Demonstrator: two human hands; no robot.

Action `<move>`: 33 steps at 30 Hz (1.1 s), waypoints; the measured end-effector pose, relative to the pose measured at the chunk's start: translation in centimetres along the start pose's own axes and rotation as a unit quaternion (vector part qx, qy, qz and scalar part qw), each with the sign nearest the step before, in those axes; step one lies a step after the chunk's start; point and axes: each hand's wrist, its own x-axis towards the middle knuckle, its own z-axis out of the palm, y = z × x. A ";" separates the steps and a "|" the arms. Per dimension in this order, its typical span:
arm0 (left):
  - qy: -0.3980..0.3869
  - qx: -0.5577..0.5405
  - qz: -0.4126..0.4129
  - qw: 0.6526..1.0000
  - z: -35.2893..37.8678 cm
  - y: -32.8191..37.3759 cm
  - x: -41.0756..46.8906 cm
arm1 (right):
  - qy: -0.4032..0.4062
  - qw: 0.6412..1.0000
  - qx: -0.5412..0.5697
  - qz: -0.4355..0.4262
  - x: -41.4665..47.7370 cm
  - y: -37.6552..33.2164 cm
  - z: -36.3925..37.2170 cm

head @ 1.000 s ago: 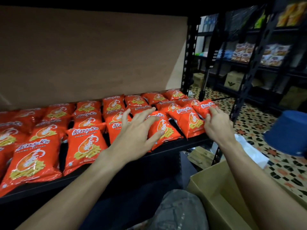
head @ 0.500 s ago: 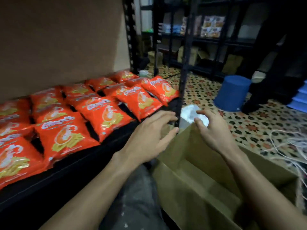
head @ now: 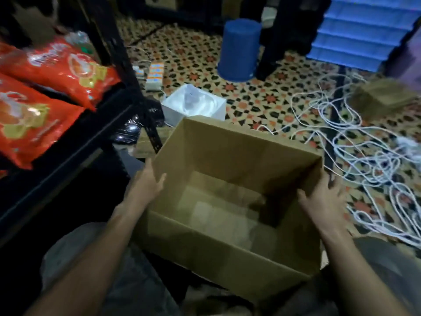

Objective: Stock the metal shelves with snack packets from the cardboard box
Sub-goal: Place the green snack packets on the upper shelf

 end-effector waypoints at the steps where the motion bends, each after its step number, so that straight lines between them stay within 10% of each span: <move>1: 0.016 0.014 -0.021 1.000 0.3 -0.2 0.5 | -0.007 0.999 0.029 0.012 0.2 0.6 0.7; 10: -0.042 -0.001 -0.133 0.990 -1.4 1.3 0.5 | -0.041 0.992 0.115 0.042 1.4 -0.9 -1.9; 33: 0.020 -0.008 -0.194 0.981 -27.2 21.9 -26.2 | -0.140 0.979 0.149 -0.022 -4.3 -3.4 -35.7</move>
